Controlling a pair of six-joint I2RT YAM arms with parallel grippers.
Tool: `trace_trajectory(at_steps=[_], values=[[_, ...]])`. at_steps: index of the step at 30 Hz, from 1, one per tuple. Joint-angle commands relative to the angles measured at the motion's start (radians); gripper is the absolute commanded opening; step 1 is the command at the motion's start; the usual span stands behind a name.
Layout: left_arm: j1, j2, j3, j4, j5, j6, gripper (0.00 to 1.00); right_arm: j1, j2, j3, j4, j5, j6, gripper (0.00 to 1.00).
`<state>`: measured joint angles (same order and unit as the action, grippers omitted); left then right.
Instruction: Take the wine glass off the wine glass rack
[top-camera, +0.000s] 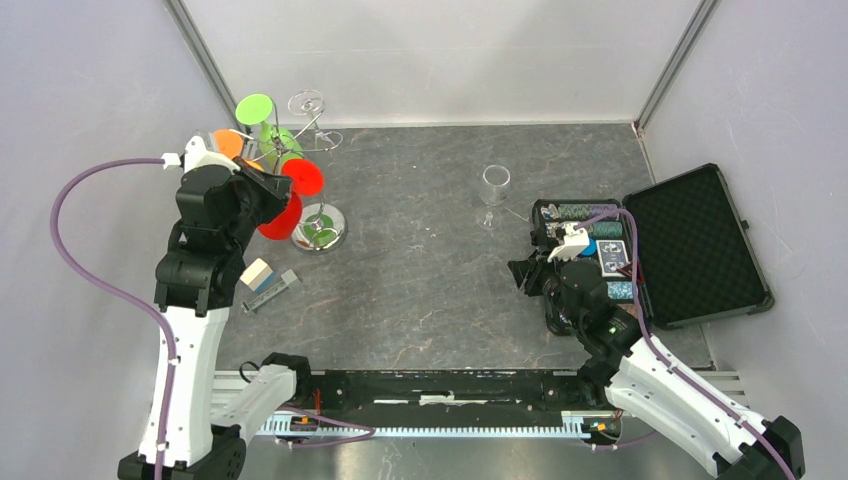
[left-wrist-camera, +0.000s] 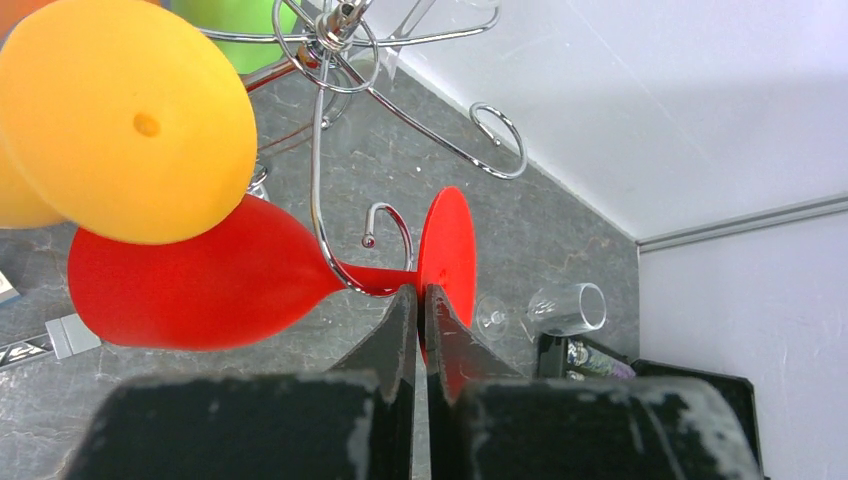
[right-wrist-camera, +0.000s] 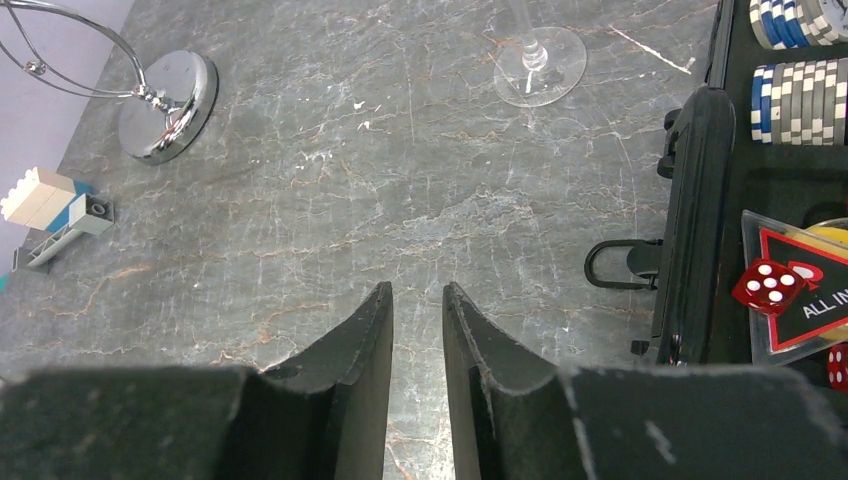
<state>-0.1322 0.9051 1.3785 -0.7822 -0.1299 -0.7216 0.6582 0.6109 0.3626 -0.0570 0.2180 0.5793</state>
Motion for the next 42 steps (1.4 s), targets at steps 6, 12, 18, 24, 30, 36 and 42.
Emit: trace_trajectory(at_steps=[6,12,18,24,30,36,42], values=[[0.006,-0.084,-0.069,0.113,-0.196,-0.131,0.02,-0.001,-0.004,0.038,0.049,0.001,-0.014,0.30],[0.006,-0.100,-0.168,0.267,-0.252,-0.229,0.02,-0.002,-0.010,0.040,0.049,0.010,-0.012,0.30],[0.006,-0.065,-0.207,0.386,-0.185,-0.262,0.02,0.000,-0.011,0.038,0.045,0.023,-0.016,0.30],[0.006,-0.031,-0.204,0.417,-0.093,-0.265,0.02,-0.001,-0.005,0.041,0.046,0.032,-0.022,0.30],[0.006,-0.011,-0.199,0.411,0.030,-0.284,0.02,-0.001,0.003,0.045,0.045,0.030,-0.023,0.30],[0.006,-0.014,-0.226,0.397,0.150,-0.292,0.02,-0.001,0.007,0.052,0.049,0.009,-0.017,0.53],[0.006,-0.020,-0.261,0.426,0.297,-0.311,0.02,-0.001,0.007,0.042,0.128,-0.082,-0.030,0.66]])
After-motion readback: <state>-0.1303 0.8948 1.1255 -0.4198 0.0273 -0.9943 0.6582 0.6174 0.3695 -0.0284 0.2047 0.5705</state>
